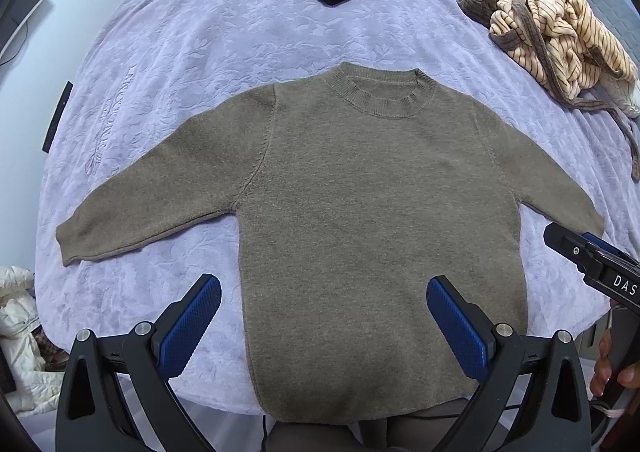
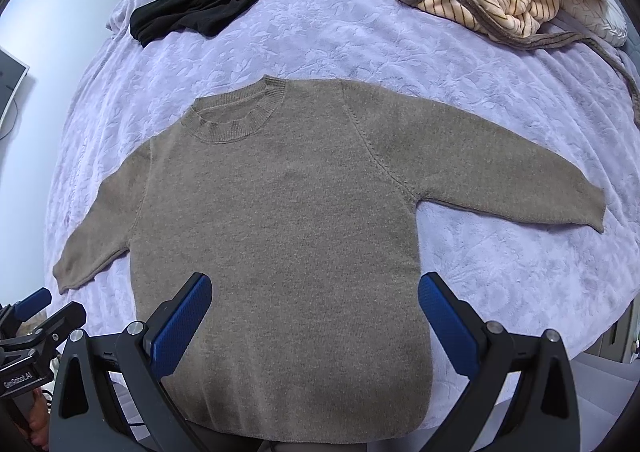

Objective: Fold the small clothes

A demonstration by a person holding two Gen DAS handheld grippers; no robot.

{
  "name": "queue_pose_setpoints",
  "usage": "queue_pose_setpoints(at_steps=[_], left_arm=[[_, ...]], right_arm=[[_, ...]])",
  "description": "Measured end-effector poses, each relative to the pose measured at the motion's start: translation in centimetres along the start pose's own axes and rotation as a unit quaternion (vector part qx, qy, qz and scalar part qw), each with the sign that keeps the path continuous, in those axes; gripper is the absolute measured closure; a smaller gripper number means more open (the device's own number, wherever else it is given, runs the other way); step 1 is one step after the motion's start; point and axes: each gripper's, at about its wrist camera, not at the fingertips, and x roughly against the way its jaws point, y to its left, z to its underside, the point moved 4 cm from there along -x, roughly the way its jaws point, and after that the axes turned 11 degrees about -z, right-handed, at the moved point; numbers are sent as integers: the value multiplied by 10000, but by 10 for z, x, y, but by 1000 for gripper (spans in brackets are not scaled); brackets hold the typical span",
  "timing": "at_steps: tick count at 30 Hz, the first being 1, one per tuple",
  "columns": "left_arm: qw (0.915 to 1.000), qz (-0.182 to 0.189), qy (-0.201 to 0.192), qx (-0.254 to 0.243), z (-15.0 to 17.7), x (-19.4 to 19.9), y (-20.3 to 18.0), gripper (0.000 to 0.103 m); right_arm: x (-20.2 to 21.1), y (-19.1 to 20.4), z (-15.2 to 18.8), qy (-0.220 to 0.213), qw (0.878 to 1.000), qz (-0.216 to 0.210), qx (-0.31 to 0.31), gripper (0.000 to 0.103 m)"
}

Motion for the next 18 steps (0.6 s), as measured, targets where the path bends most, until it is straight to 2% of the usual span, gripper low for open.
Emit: queue_pose_setpoints(at_steps=[9,18], left_arm=[[9999,-117,-61,70,4,5,1,0],[9989,-438,-89,107,10,11,-4,0]], right_arm=[[-4,-2,-1,54,10000,-58,42,0],[0,-7,-4,-56,9996,-91,262,0]])
